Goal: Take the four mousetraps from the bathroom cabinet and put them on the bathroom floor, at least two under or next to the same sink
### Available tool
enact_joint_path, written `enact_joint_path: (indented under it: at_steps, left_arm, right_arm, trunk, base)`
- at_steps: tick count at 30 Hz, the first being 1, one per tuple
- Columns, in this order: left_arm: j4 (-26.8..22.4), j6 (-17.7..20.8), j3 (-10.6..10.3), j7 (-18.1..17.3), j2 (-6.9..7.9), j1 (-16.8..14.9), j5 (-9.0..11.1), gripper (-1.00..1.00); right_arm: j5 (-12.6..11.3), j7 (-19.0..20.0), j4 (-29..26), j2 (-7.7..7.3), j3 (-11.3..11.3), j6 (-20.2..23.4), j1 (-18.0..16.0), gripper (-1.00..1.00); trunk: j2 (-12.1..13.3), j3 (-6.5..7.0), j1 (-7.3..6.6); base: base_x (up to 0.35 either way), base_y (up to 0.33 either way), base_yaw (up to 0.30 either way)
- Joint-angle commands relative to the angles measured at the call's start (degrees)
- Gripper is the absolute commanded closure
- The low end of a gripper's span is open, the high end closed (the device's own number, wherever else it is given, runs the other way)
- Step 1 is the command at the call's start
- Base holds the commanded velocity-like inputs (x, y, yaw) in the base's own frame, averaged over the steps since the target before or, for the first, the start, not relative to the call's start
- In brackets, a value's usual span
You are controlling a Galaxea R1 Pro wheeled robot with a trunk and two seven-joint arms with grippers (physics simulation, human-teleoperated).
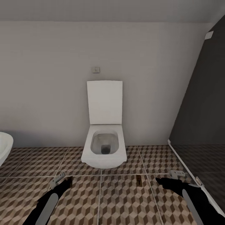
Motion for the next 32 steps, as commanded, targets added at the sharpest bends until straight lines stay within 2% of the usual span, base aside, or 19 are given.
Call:
enact_joint_path:
  at_steps: [1,7,9,11,18,24,32]
  left_arm:
    - [0.0,0.0,0.0,0.0,0.0,0.0,0.0,-1.0]
    - [0.0,0.02,0.0,0.01,0.0,0.0,0.0,-1.0]
    - [0.03,0.01,-0.01,0.01,0.0,0.0,0.0,-1.0]
    - [0.05,0.01,-0.01,0.02,0.01,0.02,0.0,-1.0]
    - [0.08,0.02,0.01,0.03,0.02,0.0,0.0,-1.0]
    - [0.09,0.03,0.08,0.03,0.08,0.0,-0.03,-1.0]
    - [0.09,0.02,0.09,0.03,0.05,0.0,-0.04,-1.0]
  right_arm:
    - [0.0,0.0,0.0,0.0,0.0,0.0,0.0,-1.0]
    - [0.01,-0.06,0.36,0.02,0.01,-0.01,0.02,-1.0]
    - [0.03,-0.17,6.7,1.04,0.05,-4.17,0.05,-1.0]
    - [0.02,-0.27,10.52,1.69,0.07,-6.07,0.1,-1.0]
    - [-0.05,-0.22,15.49,2.6,0.04,-2.72,0.38,-1.0]
    - [-0.15,-0.52,16.53,2.37,-0.02,-0.63,0.81,-1.0]
    - [-0.13,-0.58,16.82,2.31,0.08,-0.02,0.94,-1.0]
  trunk:
    - [0.0,0.0,0.0]
    - [0.0,0.0,0.0]
    - [0.0,0.0,0.0]
    - [0.0,0.0,0.0]
    - [0.0,0.0,0.0]
    - [0.0,0.0,0.0]
    - [0.0,0.0,0.0]
  base:
    - [0.0,0.0,0.0]
    - [0.0,0.0,0.0]
    - [0.0,0.0,0.0]
    - [0.0,0.0,0.0]
    - [0.0,0.0,0.0]
    - [0.0,0.0,0.0]
    - [0.0,0.0,0.0]
